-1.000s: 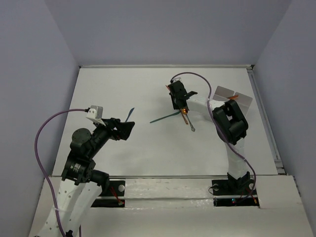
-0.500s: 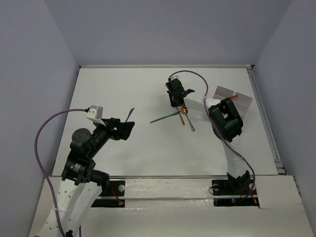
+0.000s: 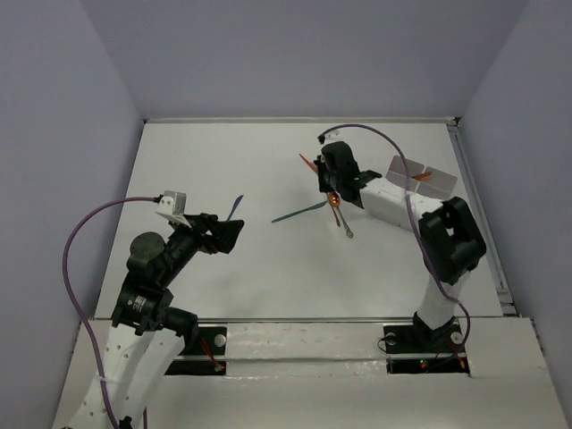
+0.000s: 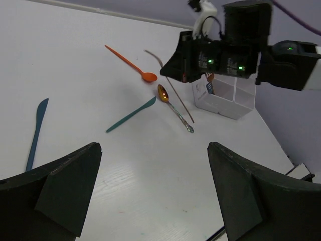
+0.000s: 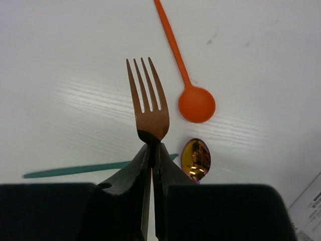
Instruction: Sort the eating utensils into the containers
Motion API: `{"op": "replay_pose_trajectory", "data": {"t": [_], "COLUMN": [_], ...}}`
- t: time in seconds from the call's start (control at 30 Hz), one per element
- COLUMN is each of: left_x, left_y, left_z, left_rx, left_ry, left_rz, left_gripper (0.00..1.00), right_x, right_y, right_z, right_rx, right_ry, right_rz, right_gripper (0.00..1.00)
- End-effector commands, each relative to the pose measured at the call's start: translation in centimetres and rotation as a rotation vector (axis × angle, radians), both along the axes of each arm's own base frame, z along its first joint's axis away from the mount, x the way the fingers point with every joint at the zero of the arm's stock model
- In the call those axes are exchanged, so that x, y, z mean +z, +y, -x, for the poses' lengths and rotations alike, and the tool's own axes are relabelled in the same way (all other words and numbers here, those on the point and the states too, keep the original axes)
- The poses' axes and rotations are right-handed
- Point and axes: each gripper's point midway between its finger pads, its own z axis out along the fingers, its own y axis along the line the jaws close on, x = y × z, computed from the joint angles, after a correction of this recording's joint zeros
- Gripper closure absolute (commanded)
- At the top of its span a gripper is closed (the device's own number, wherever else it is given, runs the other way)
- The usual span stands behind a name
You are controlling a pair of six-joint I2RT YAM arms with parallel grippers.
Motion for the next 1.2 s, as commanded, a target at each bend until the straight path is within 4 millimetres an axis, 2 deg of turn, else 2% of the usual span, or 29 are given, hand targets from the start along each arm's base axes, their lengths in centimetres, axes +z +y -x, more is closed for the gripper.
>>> {"op": "replay_pose_trajectory", "data": {"t": [0.0,0.03,0.07,0.1,0.13,0.17,0.2,0.23,0.3,0.33,0.37,0.53,0.67,0.7,0.73,0.93,1.17], "left_x": [2.5,2.5,2.6,2.5,2.6,2.7,2.7,2.6,2.6,2.7,2.7,2.7,2.8,2.7,2.7,2.6,2.6], "left_y": [-0.2,-0.2,-0.2,-0.2,-0.2,-0.2,-0.2,-0.1,-0.1,-0.1,-0.1,-0.1,-0.1,-0.1,-0.1,-0.1,-0.2], "left_z": [0.2,0.2,0.3,0.2,0.3,0.3,0.3,0.3,0.4,0.3,0.4,0.4,0.4,0.4,0.4,0.3,0.3], "left_rx": [-0.016,-0.015,-0.015,-0.015,-0.015,-0.016,-0.016,-0.013,-0.015,-0.015,-0.015,-0.015,-0.015,-0.016,-0.015,-0.015,-0.015], "left_ry": [-0.082,-0.084,-0.087,-0.086,-0.087,-0.090,-0.091,-0.090,-0.090,-0.091,-0.094,-0.095,-0.096,-0.095,-0.094,-0.091,-0.088], "left_rz": [0.021,0.021,0.022,0.020,0.022,0.023,0.024,0.023,0.023,0.024,0.024,0.023,0.024,0.023,0.023,0.022,0.021], "left_gripper": [0.01,0.01,0.01,0.01,0.01,0.01,0.01,0.01,0.01,0.01,0.01,0.01,0.01,0.01,0.01,0.01,0.01], "right_x": [14.5,15.2,14.7,16.6,17.1,18.0,18.1,18.4,18.9,18.6,19.4,20.2,20.3,19.2,19.4,16.9,14.3], "right_y": [0.3,-0.3,-1.3,-2.2,-3.0,-5.3,-6.3,-9.4,-12.2,-14.4,-15.8,-20.9,-22.7,-23.0,-23.1,-22.8,-22.8], "right_z": [-0.1,0.4,1.1,1.8,2.0,1.6,1.8,1.8,2.0,2.0,2.4,3.5,3.4,2.9,2.8,1.5,1.2], "right_rx": [0.014,0.004,-0.019,-0.037,-0.067,-0.160,-0.202,-0.308,-0.400,-0.460,-0.503,-0.676,-0.731,-0.741,-0.743,-0.736,-0.733], "right_ry": [-0.395,-0.421,-0.428,-0.477,-0.507,-0.560,-0.579,-0.617,-0.665,-0.696,-0.731,-0.873,-0.952,-0.938,-0.961,-0.949,-0.915], "right_rz": [-0.271,-0.277,-0.265,-0.278,-0.274,-0.250,-0.236,-0.207,-0.199,-0.208,-0.221,-0.136,-0.078,-0.047,-0.043,0.023,0.043], "right_gripper": [0.93,0.93,0.93,0.93,0.93,0.93,0.93,0.93,0.93,0.93,0.93,0.93,0.93,0.93,0.93,0.93,0.93]}}
